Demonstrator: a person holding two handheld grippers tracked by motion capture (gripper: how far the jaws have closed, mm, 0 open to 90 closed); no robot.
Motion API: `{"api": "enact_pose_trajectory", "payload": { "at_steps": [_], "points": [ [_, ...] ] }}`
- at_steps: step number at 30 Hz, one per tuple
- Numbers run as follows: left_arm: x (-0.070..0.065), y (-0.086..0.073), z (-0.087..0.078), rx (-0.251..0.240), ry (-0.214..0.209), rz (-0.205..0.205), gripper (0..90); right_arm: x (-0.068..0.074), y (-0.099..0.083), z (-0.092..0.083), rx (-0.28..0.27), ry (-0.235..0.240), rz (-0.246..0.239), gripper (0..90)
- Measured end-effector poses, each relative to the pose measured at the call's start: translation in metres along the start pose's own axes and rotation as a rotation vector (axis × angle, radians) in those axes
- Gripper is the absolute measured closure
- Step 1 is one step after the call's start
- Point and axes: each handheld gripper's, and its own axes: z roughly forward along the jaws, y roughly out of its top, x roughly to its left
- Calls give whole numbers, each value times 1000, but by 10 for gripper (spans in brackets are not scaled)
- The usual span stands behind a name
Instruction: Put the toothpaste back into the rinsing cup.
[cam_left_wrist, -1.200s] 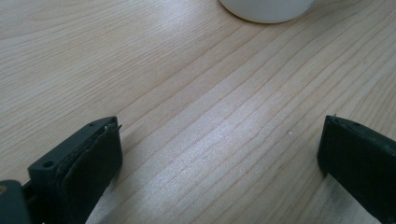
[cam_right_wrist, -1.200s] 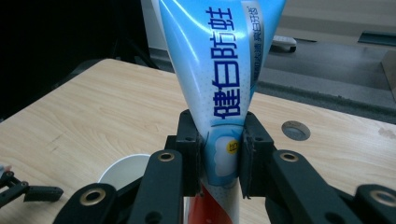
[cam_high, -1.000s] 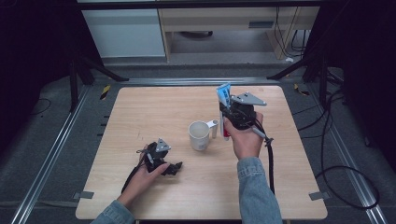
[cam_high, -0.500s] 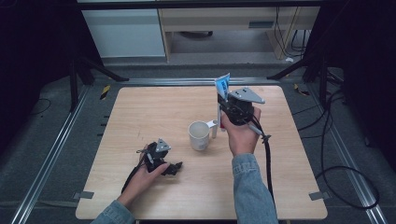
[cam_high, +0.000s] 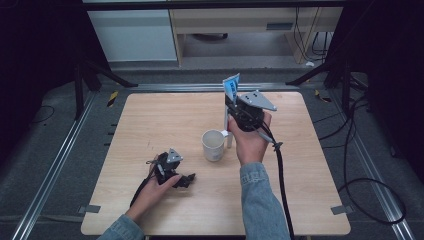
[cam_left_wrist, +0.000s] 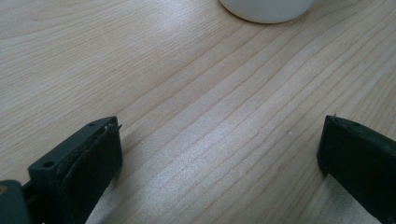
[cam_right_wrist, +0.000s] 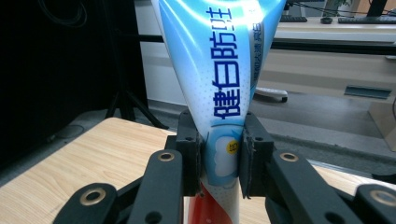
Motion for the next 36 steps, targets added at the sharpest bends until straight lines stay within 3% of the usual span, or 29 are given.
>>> {"api": "enact_pose_trajectory", "payload": {
  "at_steps": [9,21,36],
  "points": [
    [0,0,0,0,-3,1,0,13,-6,6,-37,10,17,732],
    [0,0,0,-2,-3,1,0,26,-23,14,-32,51,49,732],
    [0,0,0,-2,-4,2,0,26,-38,18,-31,53,99,732]
  ]
}}
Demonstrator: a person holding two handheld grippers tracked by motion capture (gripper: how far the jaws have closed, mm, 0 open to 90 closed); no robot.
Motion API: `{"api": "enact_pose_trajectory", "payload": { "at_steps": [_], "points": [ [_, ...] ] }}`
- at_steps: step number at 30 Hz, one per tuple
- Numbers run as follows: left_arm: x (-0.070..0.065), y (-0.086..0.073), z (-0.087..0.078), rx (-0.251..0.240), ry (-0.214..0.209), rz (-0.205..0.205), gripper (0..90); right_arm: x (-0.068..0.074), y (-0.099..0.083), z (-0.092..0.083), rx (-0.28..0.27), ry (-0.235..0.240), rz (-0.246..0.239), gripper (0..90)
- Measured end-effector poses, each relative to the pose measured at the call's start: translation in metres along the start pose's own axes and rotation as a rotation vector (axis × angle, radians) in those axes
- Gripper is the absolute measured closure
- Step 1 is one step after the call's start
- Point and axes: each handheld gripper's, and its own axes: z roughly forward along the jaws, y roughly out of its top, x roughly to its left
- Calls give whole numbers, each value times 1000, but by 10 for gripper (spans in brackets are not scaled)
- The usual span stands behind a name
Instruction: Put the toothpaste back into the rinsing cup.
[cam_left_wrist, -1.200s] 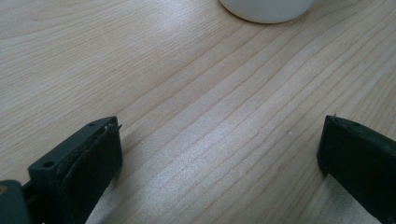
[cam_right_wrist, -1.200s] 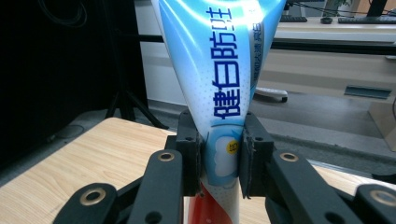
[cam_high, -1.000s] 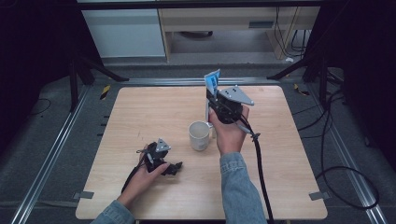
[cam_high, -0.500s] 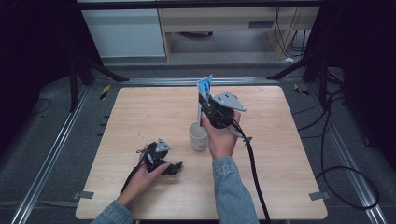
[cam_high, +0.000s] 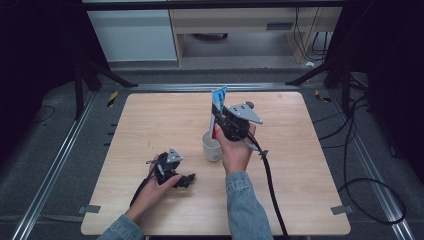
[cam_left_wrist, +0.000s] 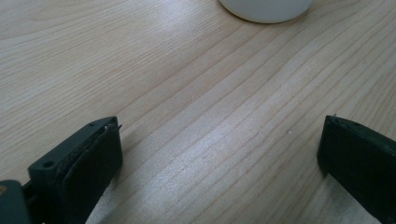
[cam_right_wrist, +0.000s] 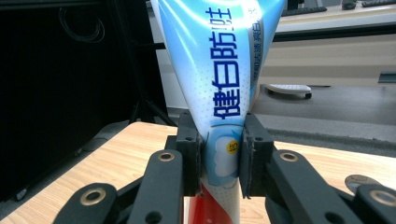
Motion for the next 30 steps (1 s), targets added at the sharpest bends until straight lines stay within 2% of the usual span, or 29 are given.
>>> {"api": "enact_pose_trajectory", "payload": {
  "at_steps": [9,20,30],
  "points": [
    [0,0,0,1,0,1,0,0,-18,3,24,0,17,732],
    [0,0,0,1,0,1,0,-1,-25,7,35,0,16,732],
    [0,0,0,1,1,-1,0,-2,-41,13,57,-5,34,732]
  ]
}}
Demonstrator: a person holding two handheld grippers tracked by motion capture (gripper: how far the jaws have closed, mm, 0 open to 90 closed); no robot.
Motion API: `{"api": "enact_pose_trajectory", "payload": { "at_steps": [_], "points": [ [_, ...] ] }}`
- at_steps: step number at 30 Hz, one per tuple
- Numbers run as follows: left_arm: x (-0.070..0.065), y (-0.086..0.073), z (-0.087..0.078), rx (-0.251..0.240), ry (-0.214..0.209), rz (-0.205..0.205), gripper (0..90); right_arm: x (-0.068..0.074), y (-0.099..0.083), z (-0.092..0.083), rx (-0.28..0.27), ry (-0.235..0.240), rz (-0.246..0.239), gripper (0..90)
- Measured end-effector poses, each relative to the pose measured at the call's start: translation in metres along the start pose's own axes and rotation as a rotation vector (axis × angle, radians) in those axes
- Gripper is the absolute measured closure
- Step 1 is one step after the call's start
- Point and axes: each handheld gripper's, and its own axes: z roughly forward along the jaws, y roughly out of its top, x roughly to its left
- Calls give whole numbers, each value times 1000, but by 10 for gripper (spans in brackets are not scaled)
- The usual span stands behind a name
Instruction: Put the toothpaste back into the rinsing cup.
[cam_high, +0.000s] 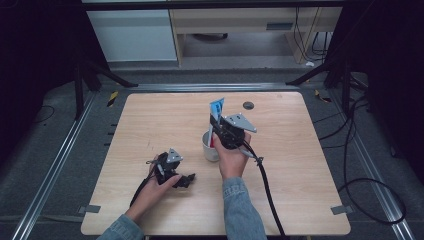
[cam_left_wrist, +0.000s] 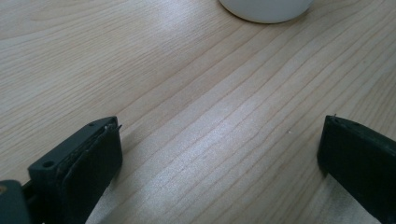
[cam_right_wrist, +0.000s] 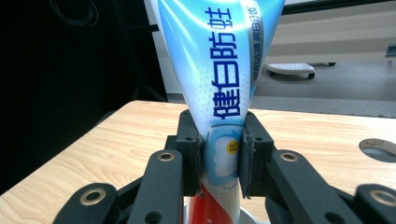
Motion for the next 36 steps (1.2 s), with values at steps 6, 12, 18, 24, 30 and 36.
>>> {"api": "enact_pose_trajectory", "payload": {
  "at_steps": [6,12,18,24,30,36],
  "points": [
    [0,0,0,0,-2,-2,0,0,-5,1,4,0,7,732],
    [0,0,0,3,-2,1,0,-2,-12,3,13,-2,21,732],
    [0,0,0,3,-2,1,0,-1,-17,5,24,2,19,731],
    [0,0,0,3,-2,1,0,-1,-21,8,33,7,24,731],
    [0,0,0,2,-3,2,0,-3,-25,9,31,5,29,731],
    [0,0,0,3,-3,2,0,-4,-29,9,30,-8,32,730]
  ]
}}
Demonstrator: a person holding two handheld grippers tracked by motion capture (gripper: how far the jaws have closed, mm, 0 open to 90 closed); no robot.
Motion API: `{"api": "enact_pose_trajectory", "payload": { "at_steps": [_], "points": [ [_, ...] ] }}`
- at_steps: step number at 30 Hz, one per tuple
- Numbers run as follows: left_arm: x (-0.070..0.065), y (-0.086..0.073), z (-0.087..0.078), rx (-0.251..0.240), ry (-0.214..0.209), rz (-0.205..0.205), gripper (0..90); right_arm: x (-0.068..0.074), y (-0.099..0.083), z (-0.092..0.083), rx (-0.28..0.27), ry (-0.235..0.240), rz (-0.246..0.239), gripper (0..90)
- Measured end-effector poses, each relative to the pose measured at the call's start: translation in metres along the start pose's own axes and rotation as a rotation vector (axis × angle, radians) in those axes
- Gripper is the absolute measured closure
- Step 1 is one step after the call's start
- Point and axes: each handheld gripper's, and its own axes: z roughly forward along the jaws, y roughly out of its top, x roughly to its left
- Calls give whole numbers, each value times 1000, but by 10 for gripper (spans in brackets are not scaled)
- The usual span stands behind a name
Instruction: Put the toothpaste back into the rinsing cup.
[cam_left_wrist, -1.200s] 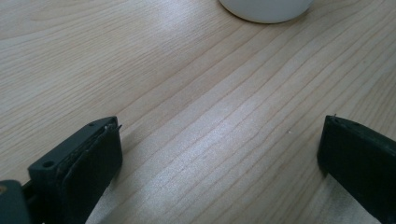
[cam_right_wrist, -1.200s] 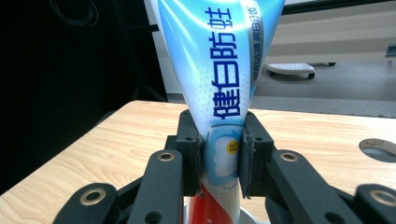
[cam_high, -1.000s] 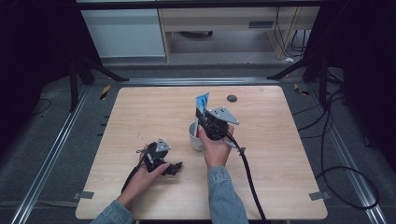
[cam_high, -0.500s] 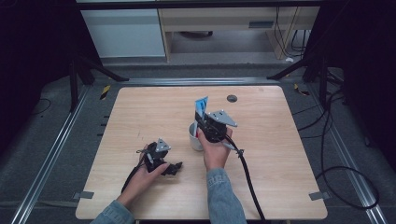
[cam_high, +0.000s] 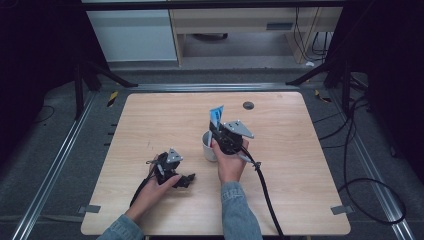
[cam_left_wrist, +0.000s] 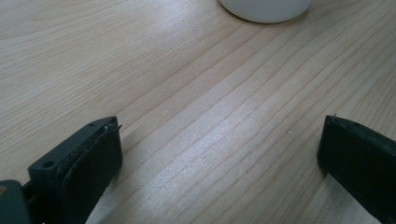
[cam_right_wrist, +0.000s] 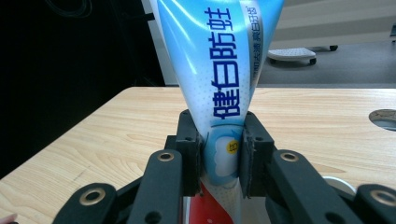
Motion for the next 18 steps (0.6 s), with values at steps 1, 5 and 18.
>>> {"api": "enact_pose_trajectory", "payload": {
  "at_steps": [1,5,18],
  "points": [
    [0,0,0,0,0,0,0,0,-1,0,1,-1,-1,730],
    [0,0,0,0,0,0,0,-2,-3,0,4,-7,6,730],
    [0,0,0,0,0,0,0,-4,-4,1,7,3,26,729]
  ]
}}
